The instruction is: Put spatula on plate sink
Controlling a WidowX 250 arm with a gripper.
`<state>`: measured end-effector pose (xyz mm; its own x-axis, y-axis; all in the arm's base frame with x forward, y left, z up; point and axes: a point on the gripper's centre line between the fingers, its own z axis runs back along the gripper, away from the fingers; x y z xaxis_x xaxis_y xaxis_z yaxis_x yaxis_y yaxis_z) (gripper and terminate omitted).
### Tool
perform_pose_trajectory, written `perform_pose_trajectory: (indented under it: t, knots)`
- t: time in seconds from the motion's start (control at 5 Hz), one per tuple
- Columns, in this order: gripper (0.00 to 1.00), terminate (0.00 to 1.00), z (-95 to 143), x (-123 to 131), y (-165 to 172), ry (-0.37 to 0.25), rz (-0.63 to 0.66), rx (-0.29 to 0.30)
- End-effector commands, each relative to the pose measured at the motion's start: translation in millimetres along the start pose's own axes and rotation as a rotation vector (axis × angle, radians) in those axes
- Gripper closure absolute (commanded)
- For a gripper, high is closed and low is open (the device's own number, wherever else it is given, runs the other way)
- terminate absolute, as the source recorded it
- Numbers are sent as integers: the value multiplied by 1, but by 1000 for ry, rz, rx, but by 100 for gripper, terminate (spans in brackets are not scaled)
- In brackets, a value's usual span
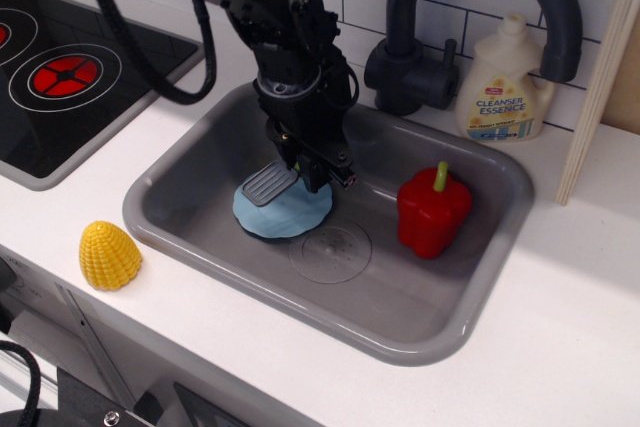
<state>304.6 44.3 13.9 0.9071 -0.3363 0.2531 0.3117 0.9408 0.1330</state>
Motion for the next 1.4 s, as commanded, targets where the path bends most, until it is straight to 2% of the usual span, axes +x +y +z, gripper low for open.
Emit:
perform_pose_trajectory:
  t: [0.0,0.2,0.4,0.6,1.0,1.2]
  knots:
    - [100,0,-2,-10,23,-3,32,47]
    - [100,0,-5,-14,24,4,23,50]
    - [0,0,-11,-14,21,19,93,67]
    - [0,0,1,-6,18,8,159,60]
    - [0,0,53,11,24,-24,255,33]
    - [0,0,53,11,24,-24,255,33]
